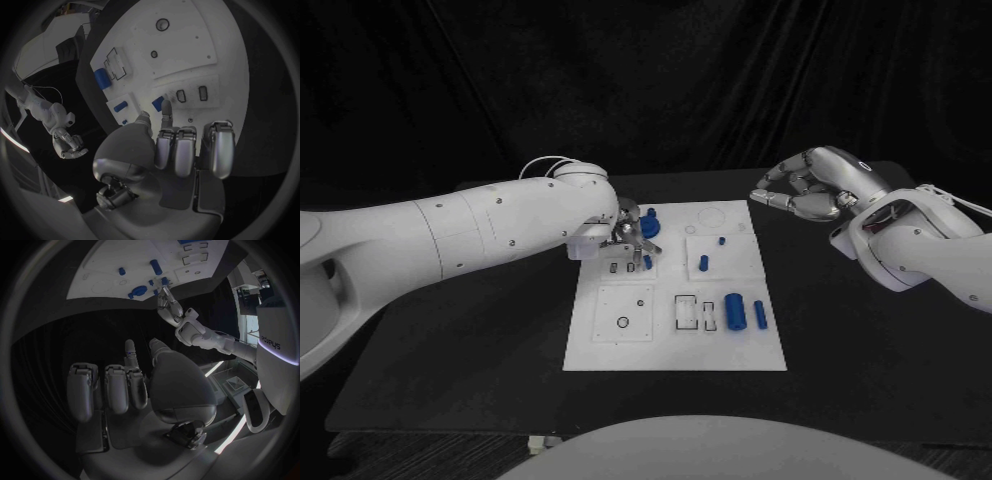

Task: Assemble the parts on the task board

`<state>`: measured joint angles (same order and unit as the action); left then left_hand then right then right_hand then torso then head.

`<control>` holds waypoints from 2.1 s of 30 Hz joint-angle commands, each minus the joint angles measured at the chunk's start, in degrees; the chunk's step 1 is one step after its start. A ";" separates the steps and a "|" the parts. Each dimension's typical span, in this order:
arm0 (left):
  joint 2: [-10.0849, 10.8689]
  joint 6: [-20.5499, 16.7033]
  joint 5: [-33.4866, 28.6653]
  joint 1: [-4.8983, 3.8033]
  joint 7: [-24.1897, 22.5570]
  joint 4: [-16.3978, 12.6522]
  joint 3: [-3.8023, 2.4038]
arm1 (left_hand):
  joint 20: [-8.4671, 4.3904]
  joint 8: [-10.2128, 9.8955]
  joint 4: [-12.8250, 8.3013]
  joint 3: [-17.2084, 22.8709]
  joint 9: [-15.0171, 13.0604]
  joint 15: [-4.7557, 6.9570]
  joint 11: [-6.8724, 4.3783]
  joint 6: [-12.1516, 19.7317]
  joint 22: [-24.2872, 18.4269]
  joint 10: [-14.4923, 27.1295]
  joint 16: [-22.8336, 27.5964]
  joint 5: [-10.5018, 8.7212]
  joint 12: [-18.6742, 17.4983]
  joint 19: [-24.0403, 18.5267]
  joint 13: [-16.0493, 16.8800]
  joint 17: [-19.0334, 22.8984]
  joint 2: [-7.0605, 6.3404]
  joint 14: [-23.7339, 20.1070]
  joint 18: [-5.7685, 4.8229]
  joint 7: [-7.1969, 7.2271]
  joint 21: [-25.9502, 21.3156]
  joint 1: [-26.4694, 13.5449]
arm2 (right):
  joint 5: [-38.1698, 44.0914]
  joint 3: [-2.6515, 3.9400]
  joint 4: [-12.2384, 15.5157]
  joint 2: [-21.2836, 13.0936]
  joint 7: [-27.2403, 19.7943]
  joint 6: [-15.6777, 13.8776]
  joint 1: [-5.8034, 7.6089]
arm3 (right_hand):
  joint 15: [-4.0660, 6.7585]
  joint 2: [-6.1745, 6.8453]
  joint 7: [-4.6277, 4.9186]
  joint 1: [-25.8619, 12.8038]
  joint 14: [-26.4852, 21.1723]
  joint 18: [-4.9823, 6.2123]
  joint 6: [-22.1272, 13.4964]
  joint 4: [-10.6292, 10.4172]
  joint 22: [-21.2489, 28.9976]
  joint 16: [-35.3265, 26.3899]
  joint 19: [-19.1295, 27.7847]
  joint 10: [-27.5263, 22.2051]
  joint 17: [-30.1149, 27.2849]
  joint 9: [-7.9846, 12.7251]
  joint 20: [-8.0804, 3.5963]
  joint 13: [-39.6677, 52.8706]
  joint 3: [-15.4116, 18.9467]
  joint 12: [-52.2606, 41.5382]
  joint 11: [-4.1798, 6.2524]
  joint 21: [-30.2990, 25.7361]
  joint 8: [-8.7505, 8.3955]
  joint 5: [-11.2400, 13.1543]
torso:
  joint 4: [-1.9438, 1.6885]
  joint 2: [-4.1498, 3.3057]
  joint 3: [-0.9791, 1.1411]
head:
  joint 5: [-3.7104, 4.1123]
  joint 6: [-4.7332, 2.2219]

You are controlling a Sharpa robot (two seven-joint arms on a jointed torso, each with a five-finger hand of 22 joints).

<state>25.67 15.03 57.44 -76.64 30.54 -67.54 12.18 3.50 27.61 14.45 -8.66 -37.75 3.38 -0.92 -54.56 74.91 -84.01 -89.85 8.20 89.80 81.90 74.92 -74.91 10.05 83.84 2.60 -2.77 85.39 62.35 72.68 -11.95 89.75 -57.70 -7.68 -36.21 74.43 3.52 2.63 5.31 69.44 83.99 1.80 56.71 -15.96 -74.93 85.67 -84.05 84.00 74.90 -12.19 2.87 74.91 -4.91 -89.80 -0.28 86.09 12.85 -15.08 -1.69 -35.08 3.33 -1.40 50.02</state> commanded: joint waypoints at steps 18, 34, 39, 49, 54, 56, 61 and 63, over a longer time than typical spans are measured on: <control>-1.43 1.74 0.04 0.92 -1.41 2.01 -0.06 | 0.06 -1.78 -1.34 1.74 -0.73 -0.47 0.47 -0.63 6.97 -5.99 -0.15 0.98 0.20 -0.99 15.08 -15.09 0.29 6.16 -0.01 -0.35 -0.58 1.62 | 0.33 0.04 -0.21 0.17 0.36 0.39 -0.13 | -0.52 -0.07 0.06 0.61 3.96 -0.58 0.02 0.28 -13.48 -0.10 -3.72 6.00 3.28 -0.11 0.39 15.09 0.02 -0.20 -0.60 -0.39 0.14 -0.53 | -0.05 0.19 -0.02 | 0.55 -0.02; -2.19 2.96 0.04 1.51 -2.05 3.00 -0.06 | 0.14 -3.63 -2.95 3.75 -1.53 -0.53 0.53 -0.80 6.59 -5.99 -0.15 1.94 0.20 -1.50 15.08 -15.09 0.33 6.16 0.13 -0.41 -1.12 2.74 | 0.33 0.04 -0.29 0.13 0.38 0.37 -0.18 | -0.52 -0.12 0.07 0.62 3.93 -0.56 0.02 0.27 -13.44 -0.18 -3.68 6.00 3.08 -0.13 0.40 15.09 0.04 -0.20 -0.61 -0.49 0.14 -0.57 | -0.06 0.26 -0.02 | 1.02 -0.02; -2.34 2.90 0.04 1.59 -2.41 3.17 -0.06 | 0.14 -4.05 -3.44 4.38 -1.77 -0.52 0.51 -0.92 6.53 -5.99 -0.15 2.35 0.20 -1.57 15.08 -15.09 0.34 6.16 0.16 -0.38 -1.23 3.04 | 0.33 0.04 -0.44 0.20 0.39 0.38 -0.21 | -0.52 -0.12 0.07 0.62 3.93 -0.56 0.02 0.27 -13.44 -0.18 -3.68 6.00 3.08 -0.13 0.40 15.09 0.04 -0.20 -0.61 -0.49 0.14 -0.57 | -0.06 0.29 -0.03 | 1.07 -0.02; -2.44 2.77 0.04 1.68 -3.13 3.55 -0.06 | 0.07 -6.34 -5.82 8.06 -2.98 -0.47 0.43 -1.07 6.42 -5.99 -0.15 6.13 0.20 -1.84 15.08 -15.09 -0.30 6.16 0.25 -0.29 -1.70 4.26 | 0.33 0.04 -0.63 0.18 0.55 0.43 -0.38 | -0.53 -0.20 0.07 0.64 3.91 -0.52 0.02 0.25 -13.39 -0.20 -3.61 6.00 3.00 -0.14 0.40 15.09 0.04 -0.20 -0.61 -0.62 0.15 -0.57 | -0.02 0.31 -0.01 | 1.24 -0.02; -2.39 2.71 0.04 1.70 -3.39 3.67 -0.06 | 0.08 -7.14 -6.66 9.75 -3.51 -0.46 0.43 -1.20 6.37 -5.99 -0.15 7.57 0.20 -1.97 15.08 -15.09 -0.78 6.16 0.29 -0.28 -1.90 4.47 | 0.33 0.04 -0.67 0.17 0.57 0.45 -0.49 | -0.53 -0.28 0.08 0.65 3.90 -0.50 0.02 0.24 -13.37 -0.24 -3.57 6.00 2.91 -0.15 0.40 15.09 0.01 -0.20 -0.61 -0.68 0.15 -0.57 | -0.04 0.34 0.02 | 1.27 -0.02; -2.34 2.68 0.04 1.71 -3.52 3.71 -0.06 | 0.07 -7.43 -7.02 10.55 -3.75 -0.46 0.41 -1.29 6.42 -5.99 -0.15 8.04 0.20 -1.96 15.08 -15.09 -0.99 6.16 0.29 -0.25 -1.94 4.54 | 0.33 0.04 -0.69 0.17 0.60 0.50 -0.53 | -0.53 -0.28 0.08 0.65 3.90 -0.50 0.02 0.24 -13.37 -0.24 -3.57 6.00 2.91 -0.15 0.40 15.09 0.01 -0.20 -0.61 -0.68 0.15 -0.57 | -0.03 0.34 0.02 | 1.26 -0.02; -2.15 2.60 0.04 1.71 -3.83 3.68 -0.06 | 0.04 -8.19 -7.98 12.90 -4.40 -0.45 0.38 -1.49 6.49 -5.99 -0.15 8.93 0.20 -1.97 15.08 -15.09 -1.62 6.16 0.31 -0.21 -2.07 4.55 | 0.33 0.04 -0.70 0.15 0.71 0.63 -0.59 | -0.53 -0.46 0.07 0.72 3.88 -0.48 0.01 0.24 -13.34 -0.26 -3.54 6.00 2.85 -0.17 0.40 15.09 -0.05 -0.20 -0.62 -0.75 0.15 -0.59 | -0.04 0.35 -0.01 | 1.30 -0.02; -1.98 2.49 0.04 1.72 -4.00 3.58 -0.06 | 0.00 -8.64 -8.79 14.84 -4.91 -0.41 0.34 -1.70 6.57 -5.99 -0.15 9.94 0.20 -1.93 15.08 -15.09 -2.28 6.16 0.31 -0.19 -2.13 4.47 | 0.33 0.04 -0.69 0.12 0.77 0.70 -0.60 | -0.53 -0.53 0.07 0.80 3.87 -0.48 -0.01 0.27 -13.34 -0.27 -3.53 6.00 2.81 -0.18 0.41 15.09 -0.08 -0.20 -0.62 -0.76 0.14 -0.61 | -0.04 0.37 0.01 | 1.28 -0.02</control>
<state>23.66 17.25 57.51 -75.06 27.91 -63.83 12.17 3.50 19.14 5.84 5.68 -42.49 3.16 -0.92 -55.73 74.93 -84.01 -89.85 17.84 89.80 80.26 74.91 -74.90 8.21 84.05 2.60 -3.06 83.61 66.71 72.70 -11.95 89.05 -57.53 -7.68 -35.80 73.98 3.52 2.16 5.31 69.92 83.99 1.80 56.71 -15.96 -74.90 85.67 -84.05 83.92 74.90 -12.28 2.87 74.93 -4.91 -89.80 -0.62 85.56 12.85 -15.49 -1.73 -34.73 3.33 -0.10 49.99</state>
